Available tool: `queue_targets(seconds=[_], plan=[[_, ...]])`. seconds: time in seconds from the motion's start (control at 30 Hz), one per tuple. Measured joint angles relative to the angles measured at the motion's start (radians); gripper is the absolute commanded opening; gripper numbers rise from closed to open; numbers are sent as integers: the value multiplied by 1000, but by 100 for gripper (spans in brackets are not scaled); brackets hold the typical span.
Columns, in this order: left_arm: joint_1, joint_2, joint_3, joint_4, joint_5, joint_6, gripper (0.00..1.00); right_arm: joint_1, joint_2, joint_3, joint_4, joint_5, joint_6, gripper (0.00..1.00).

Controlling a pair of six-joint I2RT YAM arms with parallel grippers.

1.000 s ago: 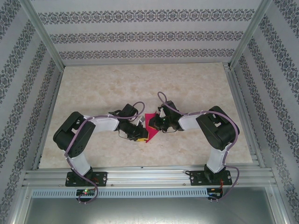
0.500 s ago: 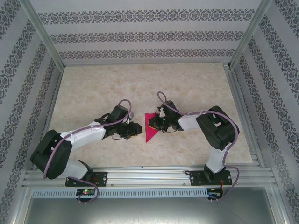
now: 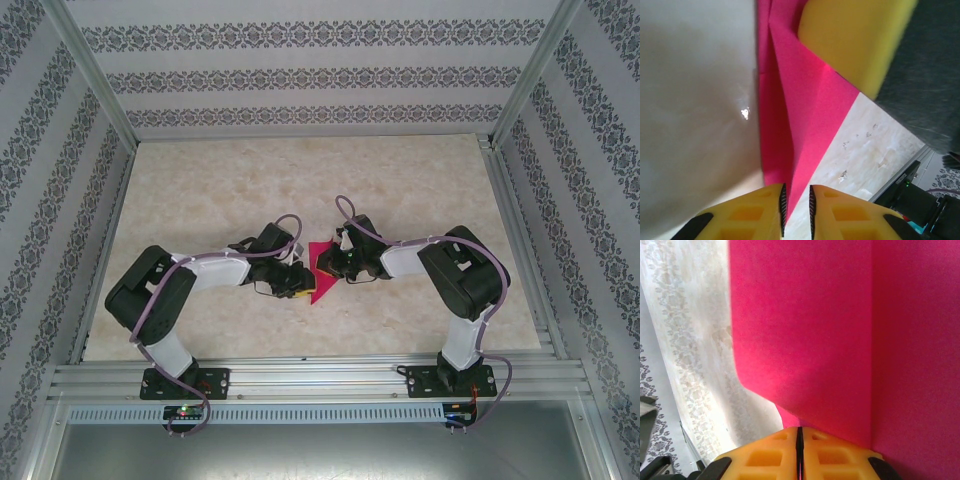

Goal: Fold a paper plane with a square sheet of paper (pick it up from the middle)

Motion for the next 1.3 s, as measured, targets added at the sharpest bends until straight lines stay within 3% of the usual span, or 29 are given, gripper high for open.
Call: queue_targets(seconds=[0.6,1.0,1.2,1.3], plan=[[-2,30,0,6,42,13,1,0,4,1,6,-2,0,12],[-28,94,12,25,87,71,1,6,14,2,25,-14,0,12],[-31,82,-2,32,73,80,5,8,17,5,25,-19,0,11],[-33,77,-4,29,64,87,16,13,19,7,28,-19,0,11]])
